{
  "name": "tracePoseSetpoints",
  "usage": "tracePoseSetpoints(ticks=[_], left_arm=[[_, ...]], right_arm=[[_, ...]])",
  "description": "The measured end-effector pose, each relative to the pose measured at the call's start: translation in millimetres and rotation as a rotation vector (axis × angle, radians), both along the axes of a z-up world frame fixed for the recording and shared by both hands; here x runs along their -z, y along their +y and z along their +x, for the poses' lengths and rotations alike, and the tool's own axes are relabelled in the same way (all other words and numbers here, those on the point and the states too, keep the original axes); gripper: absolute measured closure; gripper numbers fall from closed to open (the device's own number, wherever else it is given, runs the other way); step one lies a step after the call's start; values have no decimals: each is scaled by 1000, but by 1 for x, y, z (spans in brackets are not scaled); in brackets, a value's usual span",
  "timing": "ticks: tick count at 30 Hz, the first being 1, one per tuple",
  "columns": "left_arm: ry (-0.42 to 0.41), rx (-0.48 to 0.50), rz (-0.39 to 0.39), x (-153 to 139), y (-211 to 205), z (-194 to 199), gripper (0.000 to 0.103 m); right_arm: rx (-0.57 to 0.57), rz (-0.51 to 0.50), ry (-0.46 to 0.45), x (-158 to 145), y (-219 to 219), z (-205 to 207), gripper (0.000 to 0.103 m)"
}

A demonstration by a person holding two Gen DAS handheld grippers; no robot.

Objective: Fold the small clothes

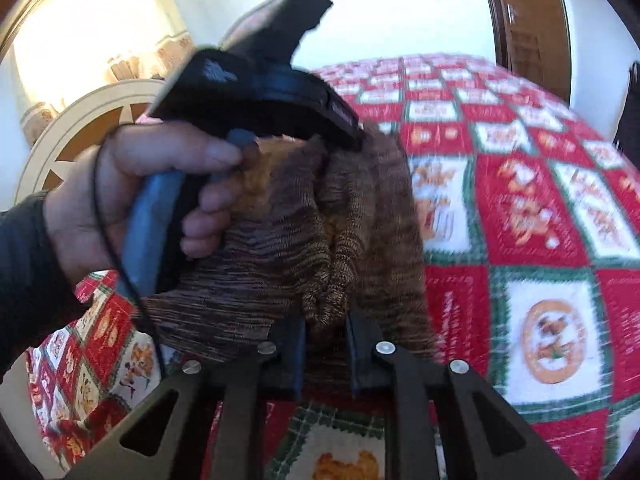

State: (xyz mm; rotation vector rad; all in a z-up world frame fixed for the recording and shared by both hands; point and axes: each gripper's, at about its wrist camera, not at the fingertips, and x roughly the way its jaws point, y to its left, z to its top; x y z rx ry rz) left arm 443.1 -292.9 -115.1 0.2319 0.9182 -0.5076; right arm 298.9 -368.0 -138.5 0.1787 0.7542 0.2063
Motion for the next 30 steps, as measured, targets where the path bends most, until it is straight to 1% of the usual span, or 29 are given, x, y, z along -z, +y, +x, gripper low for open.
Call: tracePoseSetpoints(ticks=[3, 5, 8, 9, 11, 12, 13, 14, 15, 16, 17, 18, 19, 20, 21, 22, 23, 24, 26, 28, 29, 30], left_arm=[[-19, 13, -66, -16, 0, -3, 93], [-38, 29, -53, -16, -7, -5, 93], [-9, 30, -42, -2, -17, -2, 92], [6, 35, -38, 4, -20, -1, 90], [20, 52, -49, 11, -23, -1, 89], [20, 59, -64, 8, -23, -4, 81], [25, 70, -81, 5, -22, -7, 75], [30, 81, -99, 0, -21, -10, 62], [14, 83, -112, -8, -17, -15, 50], [-11, 82, -117, -16, -13, -19, 45], [-43, 81, -120, -24, -7, -25, 38], [-84, 80, -118, -34, 2, -32, 33], [-118, 74, -107, -41, 11, -39, 30], [-151, 63, -92, -46, 22, -46, 26], [-172, 50, -91, -49, 33, -51, 22], [-195, 29, -91, -51, 46, -56, 21], [-217, -7, -76, -50, 60, -61, 18], [-224, -37, -61, -47, 72, -62, 18], [-229, -82, -44, -39, 92, -67, 18], [-214, -127, -25, -26, 111, -71, 18], [-194, -141, -21, -19, 118, -73, 18], [-172, -153, -29, -13, 126, -75, 20]], right_arm=[[31, -5, -23, -10, -9, -7, 87], [66, -19, 10, -6, -15, -4, 87], [82, 15, 94, 13, -21, 0, 87], [87, 17, 108, 18, -20, 2, 87], [90, 3, 118, 22, -20, 0, 87], [90, -2, 120, 21, -18, 0, 87], [93, 3, 125, 21, -19, 0, 87], [98, 17, 130, 20, -21, 1, 87], [100, 31, 129, 20, -24, -1, 84], [106, 48, 119, 16, -27, -1, 81], [120, 46, 102, 12, -31, -3, 71], [134, 41, 82, 6, -32, -3, 50], [144, 39, 51, -2, -33, -4, 40], [142, 49, 22, -9, -36, -1, 33], [130, 64, 2, -16, -37, 2, 33], [112, 69, -20, -24, -35, 7, 33], [96, 55, -37, -30, -31, 12, 33], [73, 38, -55, -34, -24, 20, 33], [-10, 54, -78, -40, -10, 37, 33], [-102, 101, -60, -36, 6, 59, 33], [-136, 111, -49, -30, 12, 72, 33], [-152, 111, -35, -25, 17, 80, 33]])
